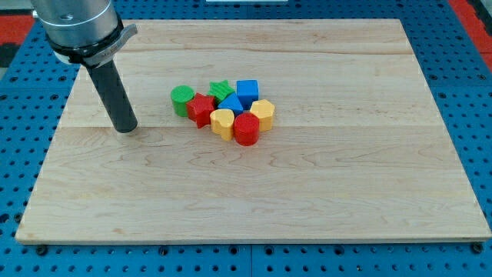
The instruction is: Move your arm towards the left side board
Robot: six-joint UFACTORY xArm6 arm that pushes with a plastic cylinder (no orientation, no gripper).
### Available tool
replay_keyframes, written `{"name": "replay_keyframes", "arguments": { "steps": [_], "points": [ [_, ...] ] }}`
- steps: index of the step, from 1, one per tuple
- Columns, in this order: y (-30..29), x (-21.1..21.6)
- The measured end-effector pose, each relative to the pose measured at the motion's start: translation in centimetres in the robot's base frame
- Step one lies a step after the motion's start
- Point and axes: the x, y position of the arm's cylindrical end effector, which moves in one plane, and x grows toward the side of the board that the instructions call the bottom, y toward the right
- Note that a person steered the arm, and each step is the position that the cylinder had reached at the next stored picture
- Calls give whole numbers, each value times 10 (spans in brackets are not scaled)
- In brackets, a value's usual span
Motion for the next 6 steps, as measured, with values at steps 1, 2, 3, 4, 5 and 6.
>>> {"name": "replay_keyframes", "arguments": {
  "steps": [1,2,3,4,5,6],
  "points": [
    [-6,-12],
    [-8,-18],
    [-8,-23],
    [-9,-27],
    [-10,-29],
    [-10,-29]
  ]
}}
